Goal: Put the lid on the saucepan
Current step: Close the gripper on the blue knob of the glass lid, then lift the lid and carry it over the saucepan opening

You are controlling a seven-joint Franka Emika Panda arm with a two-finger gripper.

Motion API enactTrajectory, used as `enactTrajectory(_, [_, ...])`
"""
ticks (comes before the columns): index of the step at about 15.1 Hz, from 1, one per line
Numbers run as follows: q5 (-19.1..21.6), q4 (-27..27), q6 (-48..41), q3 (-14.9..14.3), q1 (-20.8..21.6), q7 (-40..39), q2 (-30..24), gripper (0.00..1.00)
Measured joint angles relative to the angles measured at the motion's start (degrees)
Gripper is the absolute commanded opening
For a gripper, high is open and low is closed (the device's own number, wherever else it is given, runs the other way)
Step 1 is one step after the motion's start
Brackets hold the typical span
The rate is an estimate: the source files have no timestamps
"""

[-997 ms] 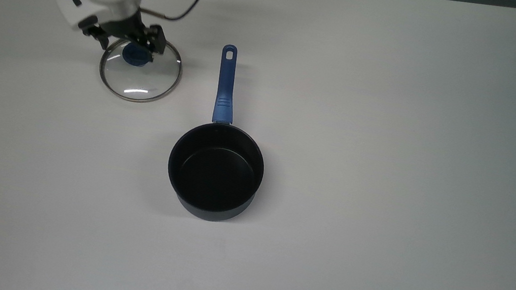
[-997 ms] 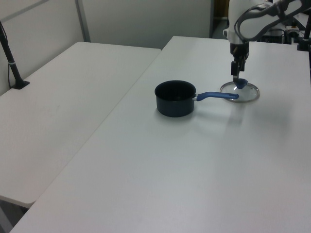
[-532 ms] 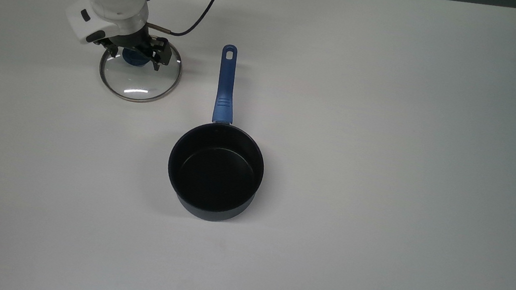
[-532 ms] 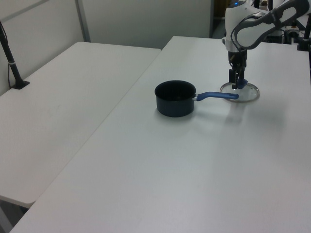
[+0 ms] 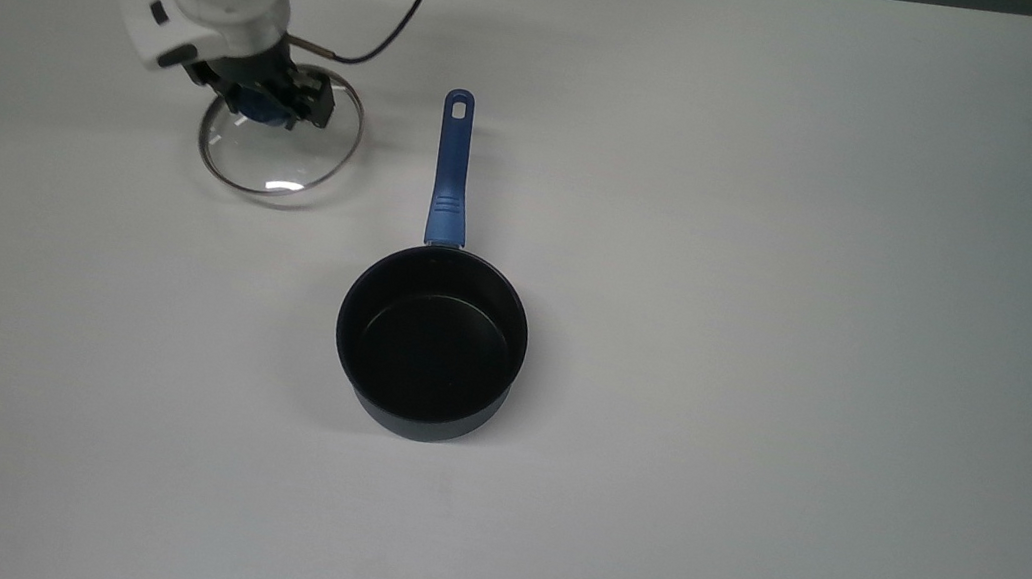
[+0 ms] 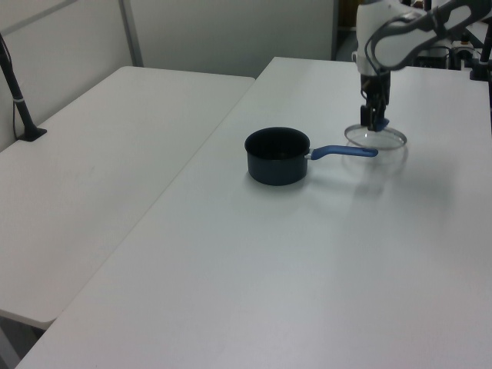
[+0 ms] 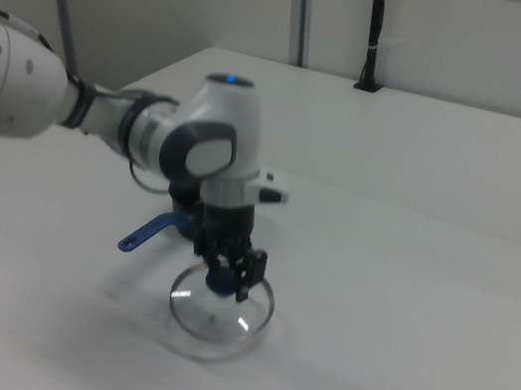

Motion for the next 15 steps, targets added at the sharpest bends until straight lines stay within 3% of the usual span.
enactTrajectory(3, [0.6,9.7,-7.4,0.2,0.1,0.1,-0.8,0.38])
enactTrajectory(5, [3.7,17.1,-9.9,0.4,0.8,1.3,-0.9,0.38])
enactTrajectory(7, [5.6,21.2,-10.1,0.7,2.1,5.7,0.0,0.38])
enactTrajectory(15, [5.8,36.7,-9.8,1.2,13.9,26.6,14.8,0.39])
